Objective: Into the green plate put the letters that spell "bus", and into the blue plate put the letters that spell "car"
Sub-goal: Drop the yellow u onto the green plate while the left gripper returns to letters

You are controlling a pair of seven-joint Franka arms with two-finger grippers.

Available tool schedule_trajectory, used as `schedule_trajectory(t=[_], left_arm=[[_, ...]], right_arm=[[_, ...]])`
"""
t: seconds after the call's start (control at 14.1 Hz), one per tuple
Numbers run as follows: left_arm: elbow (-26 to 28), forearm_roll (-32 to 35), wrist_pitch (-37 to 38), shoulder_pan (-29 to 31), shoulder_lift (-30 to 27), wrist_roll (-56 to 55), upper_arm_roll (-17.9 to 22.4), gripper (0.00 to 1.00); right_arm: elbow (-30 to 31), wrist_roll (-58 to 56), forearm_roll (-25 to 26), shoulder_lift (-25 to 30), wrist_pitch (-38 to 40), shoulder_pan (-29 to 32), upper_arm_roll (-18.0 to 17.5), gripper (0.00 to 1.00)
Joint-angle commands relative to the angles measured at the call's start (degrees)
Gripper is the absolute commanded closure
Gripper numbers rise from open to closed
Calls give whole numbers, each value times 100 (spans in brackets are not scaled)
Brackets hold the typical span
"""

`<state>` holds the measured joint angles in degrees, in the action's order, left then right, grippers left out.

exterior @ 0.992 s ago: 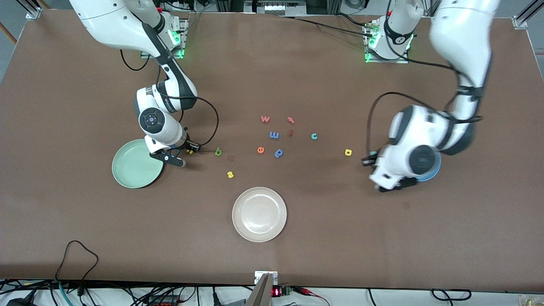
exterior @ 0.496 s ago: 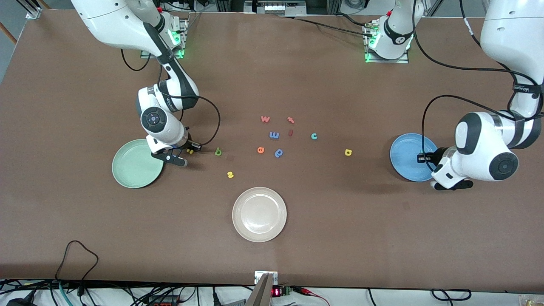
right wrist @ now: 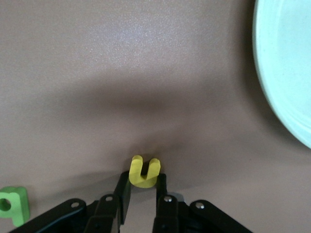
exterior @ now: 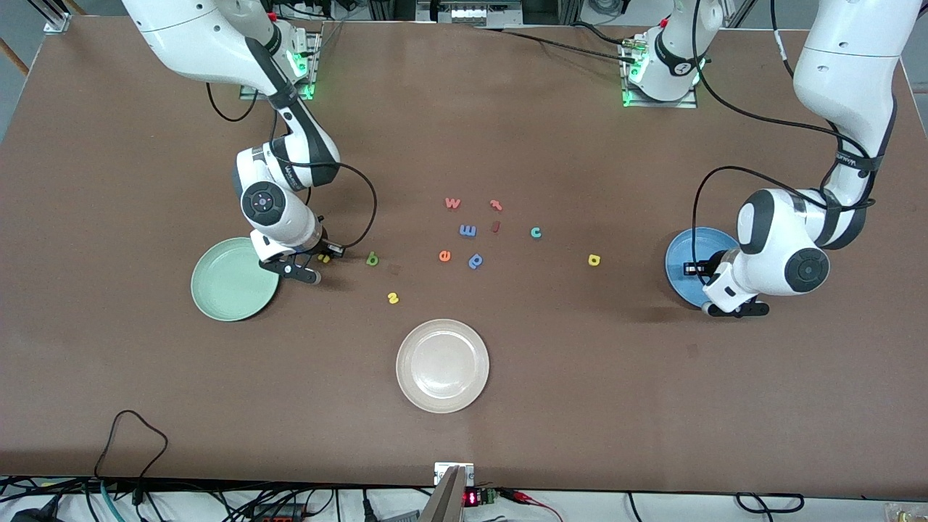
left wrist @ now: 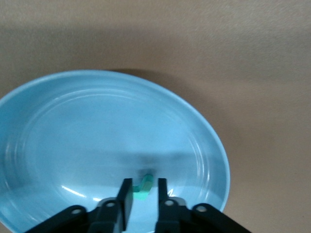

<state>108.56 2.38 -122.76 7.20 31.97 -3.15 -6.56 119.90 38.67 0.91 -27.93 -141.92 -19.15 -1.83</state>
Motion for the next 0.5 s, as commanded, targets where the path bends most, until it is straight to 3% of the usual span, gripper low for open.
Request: schedule_trajectory(t=[0.0, 0.21, 0.43], left_arm=[[-167, 105, 478, -26, -261, -9, -291, 0], [-353, 34, 639, -70, -182, -693, -967, 6], [-379, 43, 272, -253, 90, -774, -1505, 5]], right_arm=[[7, 88, 23, 7, -29, -19, 16, 85], [-124, -52, 76, 182, 111, 34, 16, 86], [-571, -577, 128, 498, 1041, 244, 16, 86]])
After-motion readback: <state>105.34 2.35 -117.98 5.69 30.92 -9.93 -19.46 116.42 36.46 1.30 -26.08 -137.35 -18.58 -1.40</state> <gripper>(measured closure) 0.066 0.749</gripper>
